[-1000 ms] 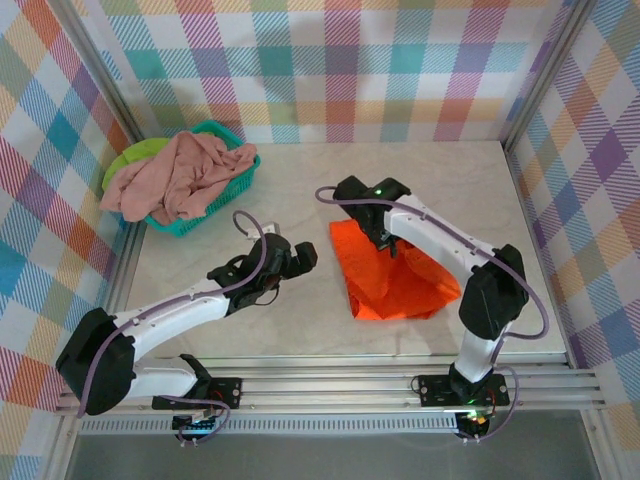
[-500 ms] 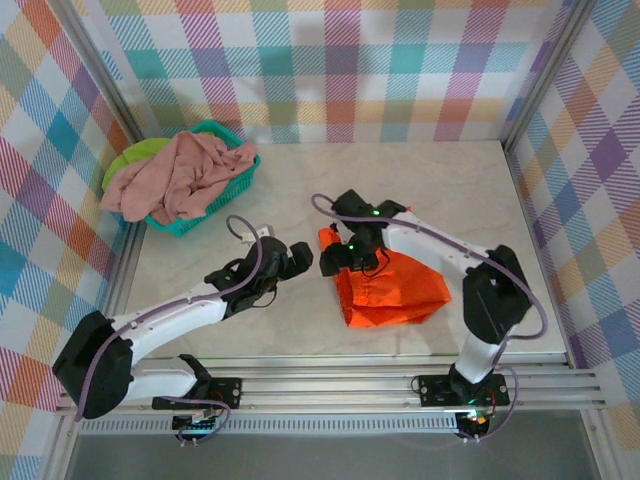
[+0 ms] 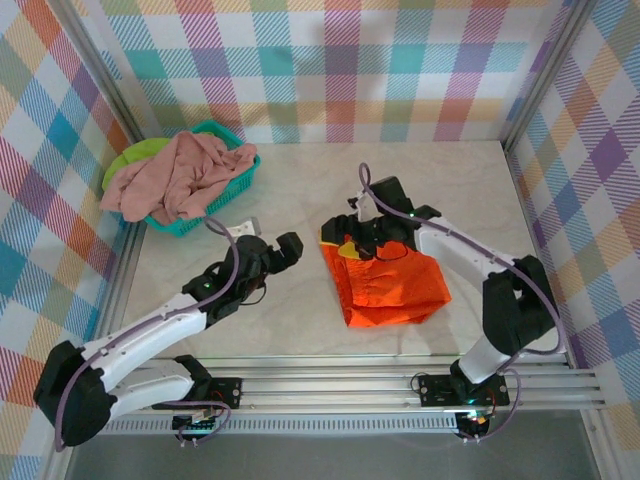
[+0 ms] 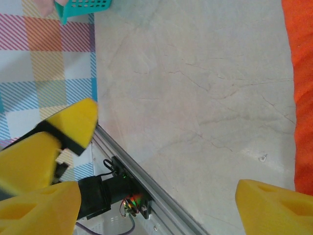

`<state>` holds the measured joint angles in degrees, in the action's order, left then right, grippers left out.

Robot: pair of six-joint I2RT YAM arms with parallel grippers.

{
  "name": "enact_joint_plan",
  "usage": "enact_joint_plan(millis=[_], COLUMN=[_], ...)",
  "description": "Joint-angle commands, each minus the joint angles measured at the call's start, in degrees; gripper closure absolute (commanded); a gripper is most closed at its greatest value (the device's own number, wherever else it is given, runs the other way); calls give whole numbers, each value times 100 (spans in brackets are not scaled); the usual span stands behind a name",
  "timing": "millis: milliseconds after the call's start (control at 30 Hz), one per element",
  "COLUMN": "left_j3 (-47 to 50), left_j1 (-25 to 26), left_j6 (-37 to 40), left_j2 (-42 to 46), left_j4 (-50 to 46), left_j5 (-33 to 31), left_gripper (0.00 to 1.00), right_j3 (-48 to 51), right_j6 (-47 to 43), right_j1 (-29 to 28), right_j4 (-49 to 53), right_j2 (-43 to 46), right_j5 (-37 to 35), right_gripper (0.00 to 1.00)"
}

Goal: Fold and stack the shorts

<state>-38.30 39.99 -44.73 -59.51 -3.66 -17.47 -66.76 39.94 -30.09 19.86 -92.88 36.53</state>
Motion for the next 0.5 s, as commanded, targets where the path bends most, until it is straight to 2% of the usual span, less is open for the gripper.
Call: enact_joint_plan(millis=[0,300,467], left_j3=[125,280,263], left_j1=[-136,-193,-194], left_j6=[132,106,121], left_j2=[413,597,513], left_j4=[-244,-267,-246], left_j5=[-324,-283,-255], left_gripper=[0,0,0], right_j3=[196,461,533], right_j6=[259,-63,-711], right_j1=[-11,139,471], right_j4=[-338,-388,97], right_j2=[-415,-1176,-1402], right_j5=[106,-173,-485], right_gripper=[16,16,16])
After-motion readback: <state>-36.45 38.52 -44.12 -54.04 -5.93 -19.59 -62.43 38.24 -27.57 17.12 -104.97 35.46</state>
